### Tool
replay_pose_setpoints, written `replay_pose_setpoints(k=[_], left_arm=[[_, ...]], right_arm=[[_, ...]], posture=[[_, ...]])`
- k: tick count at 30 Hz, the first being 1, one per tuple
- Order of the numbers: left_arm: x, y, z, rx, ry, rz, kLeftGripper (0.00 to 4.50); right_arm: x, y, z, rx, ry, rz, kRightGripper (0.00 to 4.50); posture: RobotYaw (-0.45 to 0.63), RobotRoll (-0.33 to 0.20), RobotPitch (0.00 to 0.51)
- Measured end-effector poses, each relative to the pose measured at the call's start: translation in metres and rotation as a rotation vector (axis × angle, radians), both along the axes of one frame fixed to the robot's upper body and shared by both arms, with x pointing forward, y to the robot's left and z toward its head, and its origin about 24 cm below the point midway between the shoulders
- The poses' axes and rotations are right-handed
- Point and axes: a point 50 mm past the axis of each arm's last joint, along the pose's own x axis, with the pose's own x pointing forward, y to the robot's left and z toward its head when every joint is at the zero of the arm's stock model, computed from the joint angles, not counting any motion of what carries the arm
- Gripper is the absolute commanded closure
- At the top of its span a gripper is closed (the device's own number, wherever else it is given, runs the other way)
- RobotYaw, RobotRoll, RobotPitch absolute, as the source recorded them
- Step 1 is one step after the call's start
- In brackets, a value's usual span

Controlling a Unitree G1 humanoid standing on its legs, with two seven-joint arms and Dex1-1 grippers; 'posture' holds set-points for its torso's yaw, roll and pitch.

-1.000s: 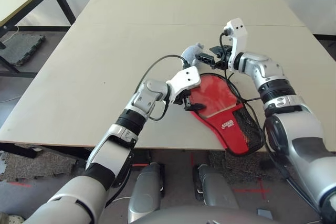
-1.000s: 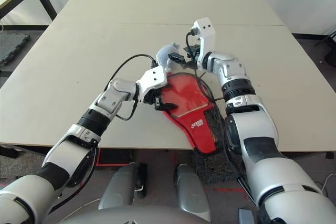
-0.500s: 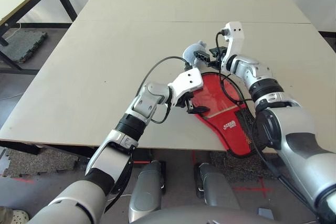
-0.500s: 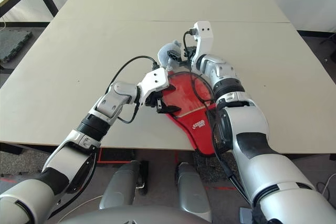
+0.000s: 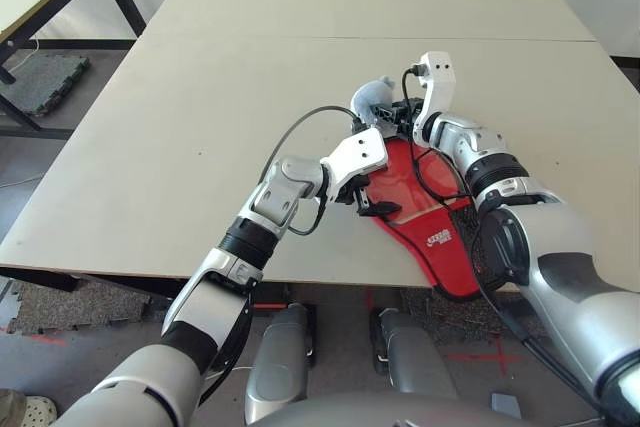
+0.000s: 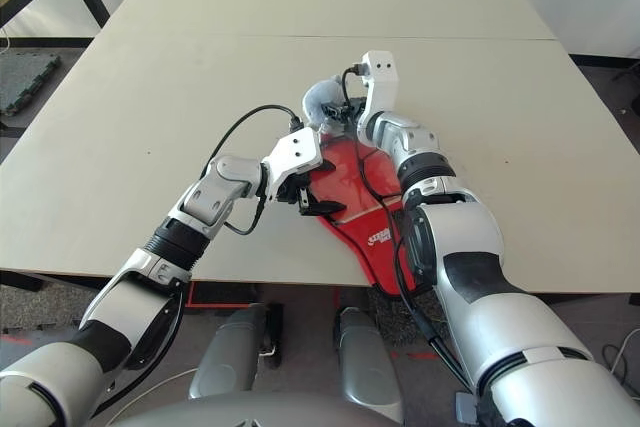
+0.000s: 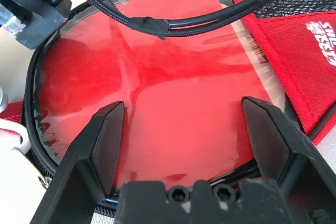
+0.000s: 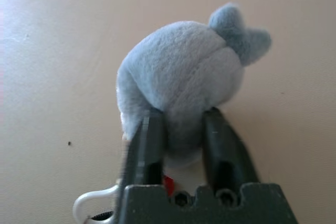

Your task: Store the ping-pong paddle in its case and zip it.

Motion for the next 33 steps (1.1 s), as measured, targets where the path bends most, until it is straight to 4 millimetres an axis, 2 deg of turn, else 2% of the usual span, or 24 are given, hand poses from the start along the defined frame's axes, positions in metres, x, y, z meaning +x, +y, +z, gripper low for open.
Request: replay_pose_setpoints(k=[1, 8, 13, 17, 25, 33], left_arm=[[0.0, 0.0, 0.0, 0.0, 0.0, 0.0, 0.0], [-0.001, -0.001, 0.0, 0.0, -0.001, -0.003, 0.0], [-0.001, -0.001, 0.0, -0.001, -0.004, -0.006, 0.0], [-0.001, -0.002, 0.0, -0.002, -0.006, -0.01, 0.0], [-0.002, -0.004, 0.0, -0.004, -0.006, -0.015, 0.0], [-0.003, -0.007, -0.001, -0.007, -0.002, -0.028, 0.0]], right_arm=[[0.0, 0.0, 0.0, 0.004, 0.0, -0.001, 4.48], [0.001, -0.004, 0.002, 0.016, -0.012, -0.04, 4.48], [0.003, -0.016, 0.003, 0.009, -0.028, -0.112, 4.48], [0.003, -0.031, 0.004, -0.008, -0.038, -0.167, 4.48], [0.001, -0.075, 0.011, -0.05, -0.063, -0.283, 4.48], [-0.009, -0.113, 0.007, -0.107, -0.046, -0.354, 4.48]], posture=[[0.1, 0.0, 0.165], [0.09, 0.0, 0.16], [0.09, 0.0, 0.158], [0.08, 0.0, 0.159], [0.07, 0.0, 0.163], [0.05, 0.0, 0.167]])
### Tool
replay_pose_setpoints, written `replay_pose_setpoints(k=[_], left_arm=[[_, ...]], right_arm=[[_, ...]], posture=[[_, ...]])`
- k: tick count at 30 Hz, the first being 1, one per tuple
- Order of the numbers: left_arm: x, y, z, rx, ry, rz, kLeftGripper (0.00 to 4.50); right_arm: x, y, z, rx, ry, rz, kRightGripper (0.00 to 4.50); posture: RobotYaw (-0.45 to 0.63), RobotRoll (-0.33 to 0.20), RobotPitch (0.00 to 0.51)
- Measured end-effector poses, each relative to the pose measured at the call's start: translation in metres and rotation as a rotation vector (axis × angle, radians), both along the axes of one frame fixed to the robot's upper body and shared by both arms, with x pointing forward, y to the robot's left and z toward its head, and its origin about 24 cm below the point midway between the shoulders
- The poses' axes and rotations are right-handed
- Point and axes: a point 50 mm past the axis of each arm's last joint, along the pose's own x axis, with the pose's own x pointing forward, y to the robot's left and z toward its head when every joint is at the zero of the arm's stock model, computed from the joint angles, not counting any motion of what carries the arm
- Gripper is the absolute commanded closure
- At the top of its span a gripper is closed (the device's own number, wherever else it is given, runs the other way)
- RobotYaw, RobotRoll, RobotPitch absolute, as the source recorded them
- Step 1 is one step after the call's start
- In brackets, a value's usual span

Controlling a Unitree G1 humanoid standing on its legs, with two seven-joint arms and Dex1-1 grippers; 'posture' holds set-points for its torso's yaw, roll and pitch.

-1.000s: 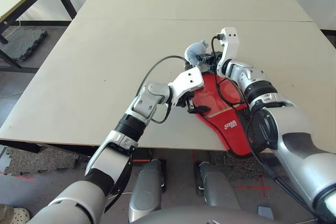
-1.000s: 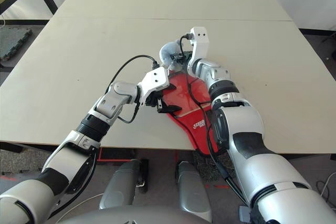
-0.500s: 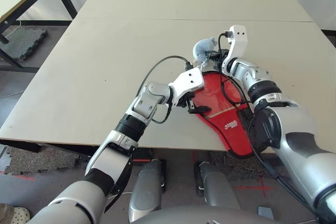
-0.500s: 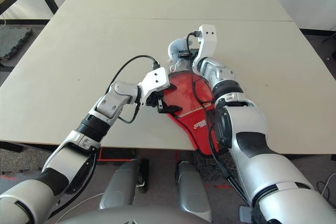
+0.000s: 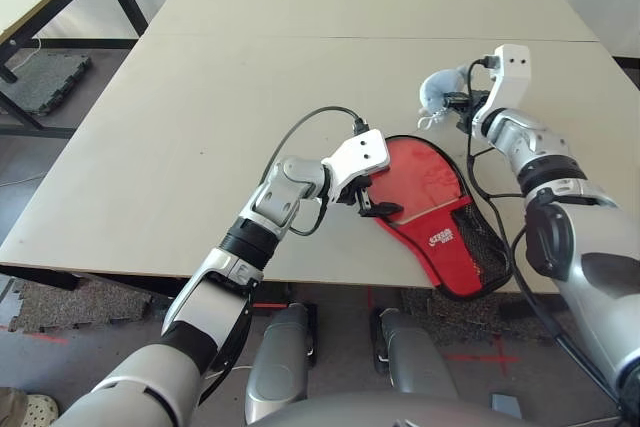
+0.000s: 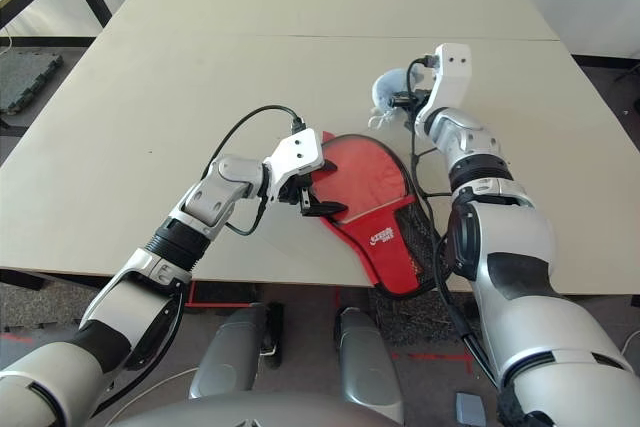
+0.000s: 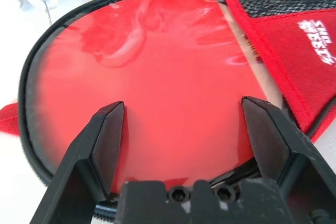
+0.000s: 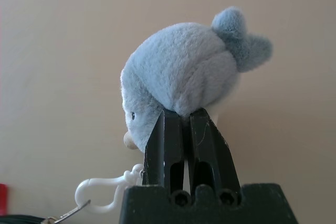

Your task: Store the ping-pong paddle in its case and zip it.

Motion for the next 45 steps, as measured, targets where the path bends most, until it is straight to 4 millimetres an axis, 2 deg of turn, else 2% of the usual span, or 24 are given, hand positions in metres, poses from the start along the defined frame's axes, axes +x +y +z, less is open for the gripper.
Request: replay_pose_setpoints(k=[10, 13, 16, 21, 26, 45], left_arm=[[-0.002, -0.007, -0.002, -0.002, 0.008, -0.022, 0.0], [-0.001, -0.007, -0.003, -0.004, 0.013, -0.024, 0.0], [-0.002, -0.009, -0.003, -0.005, 0.013, -0.03, 0.0], [-0.003, -0.014, -0.004, -0.01, 0.016, -0.044, 0.0], [-0.001, -0.017, -0.004, -0.008, 0.013, -0.054, 0.0], [0.002, -0.024, -0.005, 0.005, -0.007, -0.075, 0.0]], right_arm=[[-0.02, -0.04, -0.005, -0.039, 0.022, 0.031, 4.48], [-0.03, -0.051, -0.005, -0.058, 0.045, 0.106, 4.48], [-0.049, -0.06, -0.004, -0.108, 0.086, 0.247, 4.48], [-0.073, -0.061, 0.0, -0.152, 0.145, 0.364, 4.48], [-0.089, -0.065, 0.006, -0.186, 0.193, 0.392, 4.48], [-0.121, -0.09, 0.012, -0.232, 0.301, 0.411, 4.48]], posture=[[0.03, 0.0, 0.169], [0.02, 0.0, 0.171], [0.01, 0.0, 0.173], [-0.01, 0.0, 0.173], [-0.02, 0.0, 0.174], [-0.03, 0.0, 0.177]])
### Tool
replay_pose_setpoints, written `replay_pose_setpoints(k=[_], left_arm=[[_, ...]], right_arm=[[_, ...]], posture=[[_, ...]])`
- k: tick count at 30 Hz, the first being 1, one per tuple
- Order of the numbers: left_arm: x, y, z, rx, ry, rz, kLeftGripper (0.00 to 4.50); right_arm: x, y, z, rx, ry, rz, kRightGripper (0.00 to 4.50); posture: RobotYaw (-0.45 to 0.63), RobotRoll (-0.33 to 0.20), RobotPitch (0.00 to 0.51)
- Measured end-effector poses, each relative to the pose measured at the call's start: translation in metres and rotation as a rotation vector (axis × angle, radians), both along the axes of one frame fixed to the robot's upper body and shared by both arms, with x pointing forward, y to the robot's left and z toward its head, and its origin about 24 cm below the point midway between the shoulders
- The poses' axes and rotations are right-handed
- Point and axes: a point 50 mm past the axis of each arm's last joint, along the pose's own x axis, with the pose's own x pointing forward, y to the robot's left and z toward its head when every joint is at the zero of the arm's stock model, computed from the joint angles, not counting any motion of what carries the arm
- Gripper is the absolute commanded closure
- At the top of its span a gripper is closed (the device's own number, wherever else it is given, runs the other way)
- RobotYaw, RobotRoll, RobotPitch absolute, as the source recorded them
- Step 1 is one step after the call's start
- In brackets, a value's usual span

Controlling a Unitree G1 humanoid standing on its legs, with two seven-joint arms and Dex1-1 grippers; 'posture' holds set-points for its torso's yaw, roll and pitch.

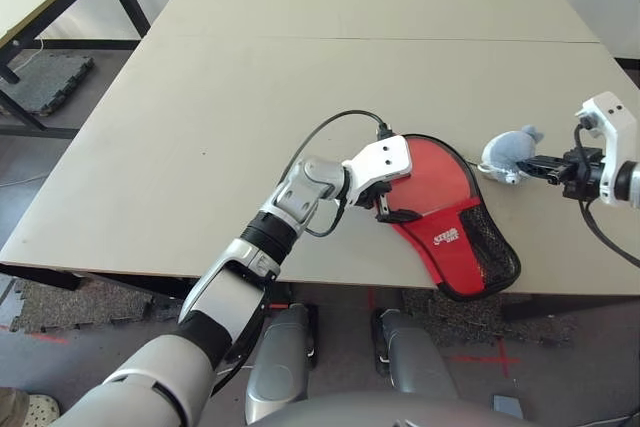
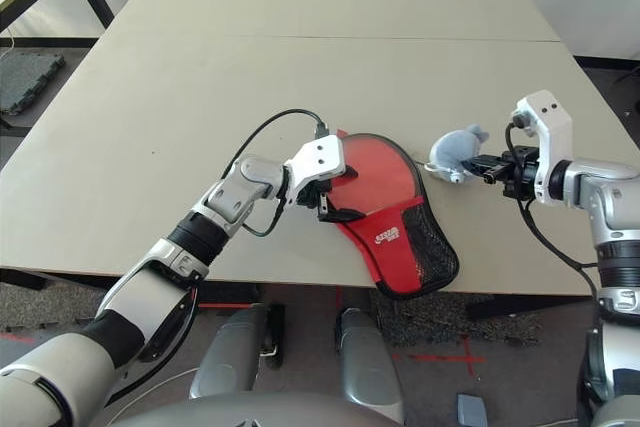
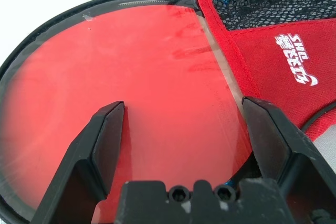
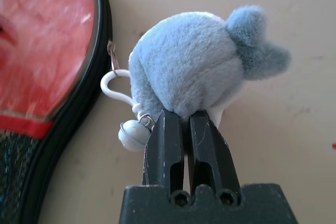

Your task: Store the ping-pong paddle in its case and zip it.

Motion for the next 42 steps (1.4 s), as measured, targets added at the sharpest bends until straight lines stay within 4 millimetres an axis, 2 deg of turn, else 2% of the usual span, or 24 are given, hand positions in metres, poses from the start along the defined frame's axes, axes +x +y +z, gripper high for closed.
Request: replay_pose_setpoints(k=[16, 25, 35, 42], left_arm=[[0.0, -0.002, 0.0, -0.003, 0.0, -0.007, 0.0], [0.0, -0.004, 0.0, -0.006, 0.001, -0.011, 0.0], [0.0, -0.006, -0.001, -0.01, 0.004, -0.011, 0.0], [0.0, -0.006, -0.001, -0.009, 0.004, -0.01, 0.0]], right_arm=[[-0.057, 0.004, -0.001, 0.029, 0.273, 0.239, 4.48], [-0.076, -0.01, 0.002, -0.075, 0.407, 0.321, 4.48], [-0.074, -0.028, 0.0, -0.206, 0.447, 0.314, 4.48], [-0.074, -0.032, 0.002, -0.203, 0.467, 0.304, 4.48]], posture=[[-0.04, 0.0, 0.171], [-0.04, 0.0, 0.174], [-0.03, 0.0, 0.171], [-0.03, 0.0, 0.168]])
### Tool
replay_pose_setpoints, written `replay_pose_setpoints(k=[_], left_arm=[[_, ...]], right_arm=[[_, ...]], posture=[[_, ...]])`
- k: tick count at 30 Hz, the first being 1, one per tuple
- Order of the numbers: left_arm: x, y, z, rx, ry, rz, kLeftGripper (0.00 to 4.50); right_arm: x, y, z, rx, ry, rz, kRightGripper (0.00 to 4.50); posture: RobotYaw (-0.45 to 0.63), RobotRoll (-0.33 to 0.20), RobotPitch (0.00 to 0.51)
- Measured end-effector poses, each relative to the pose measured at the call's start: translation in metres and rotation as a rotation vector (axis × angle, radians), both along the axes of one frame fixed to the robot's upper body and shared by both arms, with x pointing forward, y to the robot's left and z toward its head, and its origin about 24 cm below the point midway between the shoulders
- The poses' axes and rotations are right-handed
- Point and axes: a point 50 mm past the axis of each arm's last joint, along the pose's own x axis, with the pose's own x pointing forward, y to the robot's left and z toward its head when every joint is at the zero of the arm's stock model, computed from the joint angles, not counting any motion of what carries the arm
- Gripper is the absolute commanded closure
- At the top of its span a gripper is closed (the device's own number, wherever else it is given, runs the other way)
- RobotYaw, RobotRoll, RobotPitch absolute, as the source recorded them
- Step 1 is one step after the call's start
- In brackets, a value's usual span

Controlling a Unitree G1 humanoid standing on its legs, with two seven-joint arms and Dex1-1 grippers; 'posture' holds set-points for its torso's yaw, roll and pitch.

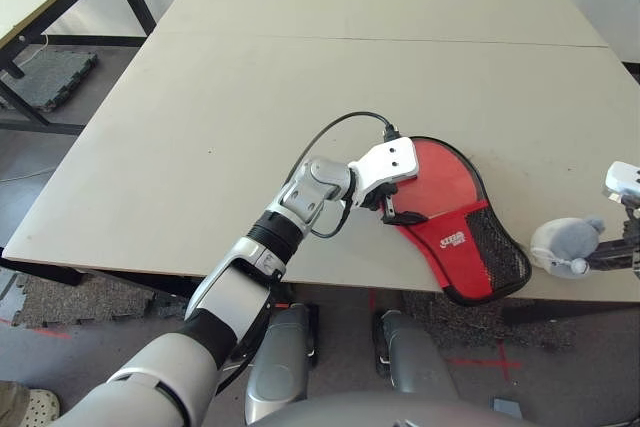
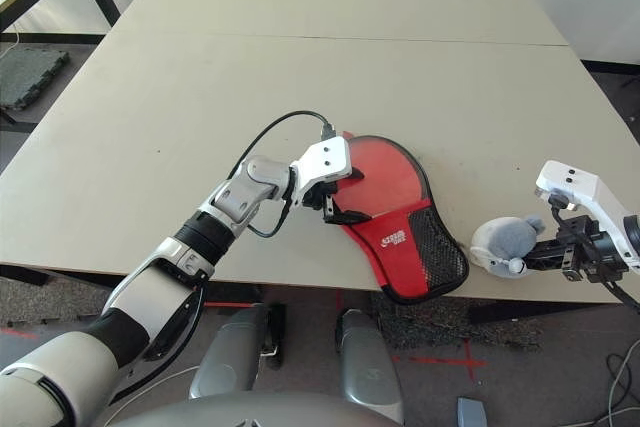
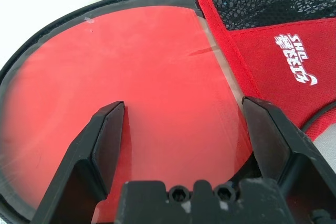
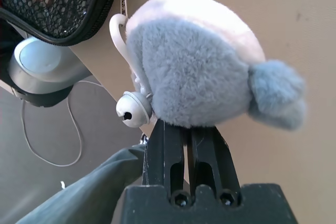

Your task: Store the ping-pong paddle in its case and zip it.

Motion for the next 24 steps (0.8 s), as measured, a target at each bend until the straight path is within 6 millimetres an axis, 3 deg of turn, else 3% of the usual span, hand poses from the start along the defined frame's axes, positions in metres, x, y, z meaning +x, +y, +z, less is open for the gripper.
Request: replay_pose_setpoints(k=[9, 13, 16, 19, 21, 22, 24], left_arm=[[0.0, 0.001, 0.0, 0.001, -0.001, 0.001, 0.0], [0.001, 0.002, 0.0, 0.001, -0.002, 0.003, 0.0], [0.002, 0.005, 0.0, 0.004, -0.002, 0.012, 0.0], [0.004, 0.013, 0.001, 0.006, 0.002, 0.039, 0.0], [0.005, 0.018, 0.001, 0.009, 0.008, 0.057, 0.0], [0.005, 0.021, 0.002, 0.008, 0.013, 0.066, 0.0], [0.004, 0.028, 0.004, 0.002, 0.024, 0.093, 0.0]], right_arm=[[-0.017, -0.006, 0.006, -0.002, 0.162, 0.01, 4.48], [-0.011, -0.012, 0.01, -0.041, 0.104, -0.014, 3.34], [-0.004, -0.011, 0.017, 0.037, 0.063, -0.082, 2.19], [0.015, -0.008, 0.041, 0.222, -0.082, -0.166, 1.07], [0.027, -0.007, 0.067, 0.354, -0.224, -0.217, 0.3], [0.032, -0.008, 0.076, 0.391, -0.289, -0.24, 0.02], [0.041, -0.014, 0.081, 0.419, -0.39, -0.306, 0.02]], posture=[[-0.03, 0.0, 0.163], [-0.03, 0.0, 0.163], [-0.03, 0.0, 0.163], [-0.03, 0.0, 0.161], [-0.02, 0.0, 0.16], [-0.02, 0.0, 0.161], [-0.02, 0.0, 0.161]])
